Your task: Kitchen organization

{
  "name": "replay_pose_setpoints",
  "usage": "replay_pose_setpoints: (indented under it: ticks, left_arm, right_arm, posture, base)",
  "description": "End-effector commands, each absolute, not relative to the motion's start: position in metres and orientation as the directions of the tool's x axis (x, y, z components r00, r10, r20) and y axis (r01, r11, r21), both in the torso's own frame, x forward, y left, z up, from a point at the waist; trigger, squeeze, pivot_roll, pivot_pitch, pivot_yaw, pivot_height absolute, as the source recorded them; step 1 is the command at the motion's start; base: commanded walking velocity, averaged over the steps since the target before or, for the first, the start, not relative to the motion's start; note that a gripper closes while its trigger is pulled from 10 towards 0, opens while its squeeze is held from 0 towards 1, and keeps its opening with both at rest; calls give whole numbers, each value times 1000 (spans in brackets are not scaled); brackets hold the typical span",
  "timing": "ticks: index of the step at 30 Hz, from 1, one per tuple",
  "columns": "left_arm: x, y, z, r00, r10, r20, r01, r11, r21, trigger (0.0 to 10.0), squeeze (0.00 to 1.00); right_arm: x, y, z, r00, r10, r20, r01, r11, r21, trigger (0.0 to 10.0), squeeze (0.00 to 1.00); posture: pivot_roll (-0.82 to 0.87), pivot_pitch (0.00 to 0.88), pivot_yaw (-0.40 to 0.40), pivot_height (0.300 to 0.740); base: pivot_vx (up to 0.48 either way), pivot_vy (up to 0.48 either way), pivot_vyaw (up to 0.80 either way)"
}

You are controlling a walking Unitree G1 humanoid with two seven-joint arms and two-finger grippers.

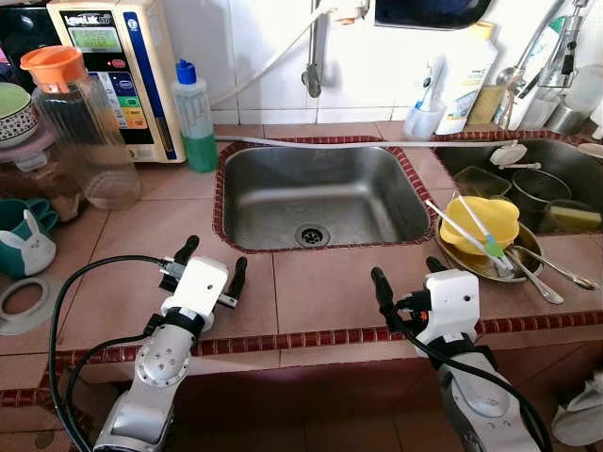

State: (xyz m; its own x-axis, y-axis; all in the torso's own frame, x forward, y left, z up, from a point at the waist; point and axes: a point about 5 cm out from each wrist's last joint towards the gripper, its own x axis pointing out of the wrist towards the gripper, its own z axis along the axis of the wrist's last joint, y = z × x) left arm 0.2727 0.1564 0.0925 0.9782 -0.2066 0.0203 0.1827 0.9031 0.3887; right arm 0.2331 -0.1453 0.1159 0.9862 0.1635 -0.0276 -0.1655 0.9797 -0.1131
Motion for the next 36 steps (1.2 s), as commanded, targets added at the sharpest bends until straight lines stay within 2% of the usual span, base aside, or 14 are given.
replay_pose_setpoints:
  ticks: [1, 36]
  left_arm:
    - [275, 152, 101, 972, -227, 58, 185, 896, 403, 10000, 0]
    - [277, 150, 106, 969, -237, 76, 187, 895, 405, 10000, 0]
  right_arm:
    - [233, -147, 116, 987, 156, -23, -158, 980, -120, 10000, 0]
    - [233, -147, 114, 985, 169, -32, -171, 976, -132, 10000, 0]
  posture:
    - [117, 0, -12, 740]
    - [109, 0, -12, 740]
  base:
    - [0, 0, 0]
    - [0, -21, 0]
